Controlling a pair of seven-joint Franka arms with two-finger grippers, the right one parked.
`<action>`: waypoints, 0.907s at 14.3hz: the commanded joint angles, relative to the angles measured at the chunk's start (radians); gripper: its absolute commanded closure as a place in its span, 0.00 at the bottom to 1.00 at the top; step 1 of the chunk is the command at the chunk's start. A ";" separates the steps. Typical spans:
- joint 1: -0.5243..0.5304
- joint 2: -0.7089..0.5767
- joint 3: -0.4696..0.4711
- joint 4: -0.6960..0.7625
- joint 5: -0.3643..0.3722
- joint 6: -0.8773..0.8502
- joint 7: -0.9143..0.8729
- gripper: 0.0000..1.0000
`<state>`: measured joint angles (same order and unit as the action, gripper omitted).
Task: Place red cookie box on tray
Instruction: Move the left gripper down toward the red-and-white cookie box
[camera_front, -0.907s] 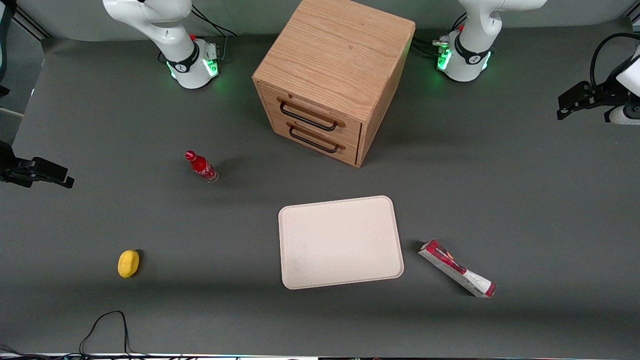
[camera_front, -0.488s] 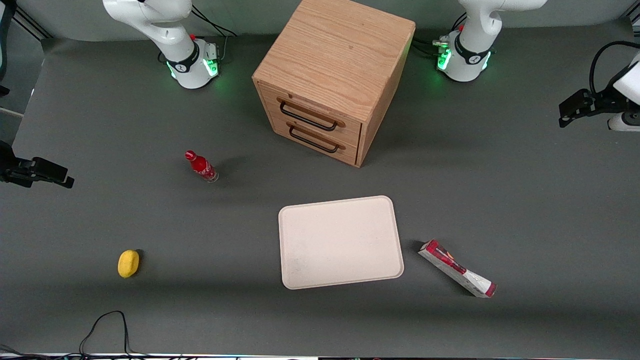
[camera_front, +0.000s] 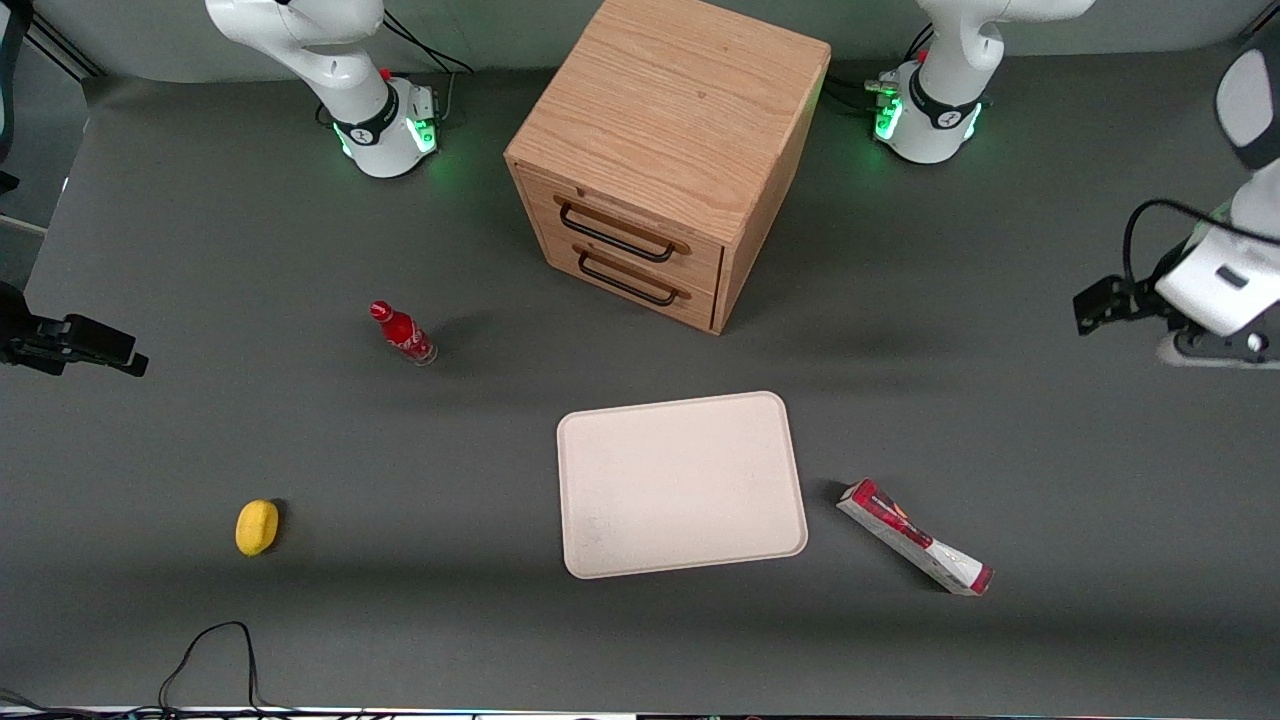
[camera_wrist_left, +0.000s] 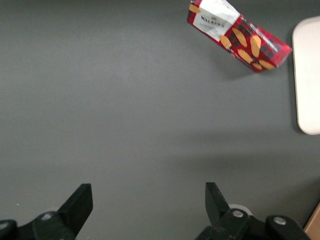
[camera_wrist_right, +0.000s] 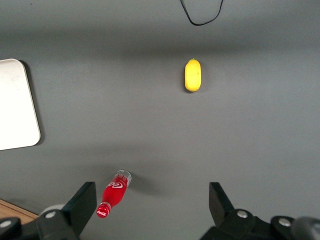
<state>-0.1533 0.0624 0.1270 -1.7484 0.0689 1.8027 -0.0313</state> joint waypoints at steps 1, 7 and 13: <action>-0.040 0.187 0.005 0.202 -0.070 -0.020 -0.242 0.00; -0.149 0.569 0.060 0.548 -0.222 0.001 -0.684 0.00; -0.164 0.738 0.059 0.546 -0.227 0.275 -0.840 0.00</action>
<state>-0.2978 0.7548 0.1623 -1.2428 -0.1442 2.0419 -0.8133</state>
